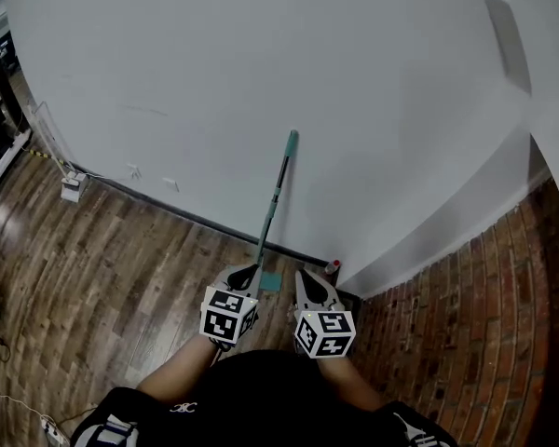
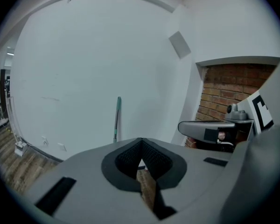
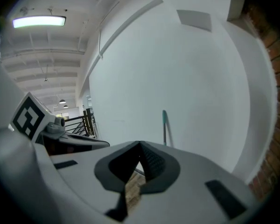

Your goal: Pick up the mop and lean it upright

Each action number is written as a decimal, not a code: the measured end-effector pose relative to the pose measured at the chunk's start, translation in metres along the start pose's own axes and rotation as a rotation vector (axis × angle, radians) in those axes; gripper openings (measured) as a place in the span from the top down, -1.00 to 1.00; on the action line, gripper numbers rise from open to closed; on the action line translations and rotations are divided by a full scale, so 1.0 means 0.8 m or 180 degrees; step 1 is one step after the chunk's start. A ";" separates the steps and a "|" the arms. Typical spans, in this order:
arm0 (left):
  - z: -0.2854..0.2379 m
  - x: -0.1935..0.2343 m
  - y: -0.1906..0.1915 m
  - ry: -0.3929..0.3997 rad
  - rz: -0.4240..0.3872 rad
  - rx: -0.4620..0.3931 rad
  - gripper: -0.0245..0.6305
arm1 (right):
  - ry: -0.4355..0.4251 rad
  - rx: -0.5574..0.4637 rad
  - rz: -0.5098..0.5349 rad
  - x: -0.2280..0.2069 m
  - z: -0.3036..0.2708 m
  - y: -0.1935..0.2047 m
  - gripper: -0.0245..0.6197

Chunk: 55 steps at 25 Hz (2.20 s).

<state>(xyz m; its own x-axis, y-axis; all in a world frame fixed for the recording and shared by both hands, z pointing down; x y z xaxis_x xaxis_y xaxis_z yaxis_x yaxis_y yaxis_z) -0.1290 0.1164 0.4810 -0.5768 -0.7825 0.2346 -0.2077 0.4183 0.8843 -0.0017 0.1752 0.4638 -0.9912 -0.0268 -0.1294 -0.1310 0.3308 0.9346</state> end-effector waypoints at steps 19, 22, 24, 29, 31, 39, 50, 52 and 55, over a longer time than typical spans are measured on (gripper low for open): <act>0.018 0.045 0.032 0.0142 0.0275 0.0004 0.94 | -0.0047 0.0139 0.0271 0.058 -0.019 0.012 0.89; 0.014 0.057 0.031 0.0058 0.0309 0.0029 0.94 | -0.0117 0.0171 0.0260 0.054 -0.041 0.010 0.89; 0.009 0.071 0.028 -0.0025 0.0332 0.0043 0.94 | -0.0152 0.0175 0.0204 0.049 -0.059 0.005 0.89; -0.025 0.103 0.010 -0.0208 0.0403 0.0070 0.94 | -0.0225 0.0105 0.0220 0.030 -0.109 -0.007 0.89; -0.051 0.109 0.002 -0.0265 0.0388 0.0124 0.94 | -0.0258 0.0138 0.0175 0.010 -0.135 -0.011 0.89; -0.183 0.125 -0.067 -0.0385 0.0272 0.0246 0.94 | -0.0298 0.0162 -0.0003 -0.100 -0.247 -0.069 0.89; -0.272 0.171 -0.137 -0.0832 0.0230 0.0299 0.94 | -0.0551 0.0202 -0.0160 -0.179 -0.341 -0.109 0.89; -0.284 0.178 -0.140 -0.0850 0.0226 0.0335 0.94 | -0.0574 0.0234 -0.0216 -0.184 -0.351 -0.106 0.89; -0.303 0.188 -0.145 -0.0824 0.0219 0.0364 0.94 | -0.0560 0.0258 -0.0230 -0.191 -0.358 -0.106 0.89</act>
<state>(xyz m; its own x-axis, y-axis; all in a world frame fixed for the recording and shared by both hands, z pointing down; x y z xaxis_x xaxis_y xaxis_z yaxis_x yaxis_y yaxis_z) -0.0007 -0.1614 0.5119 -0.7720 -0.6128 0.1686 -0.2404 0.5271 0.8151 0.1561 -0.1192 0.4994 -0.9600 0.1096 -0.2576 -0.1926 0.4091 0.8919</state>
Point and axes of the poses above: the fingertips, and each gripper's own axes: z backward along the fingers, x to its left, y out of its underside, the point moved 5 cm from there along z, backward along the fingers, and after that the axes turned 6 degrees about y, right-handed, at the moved point
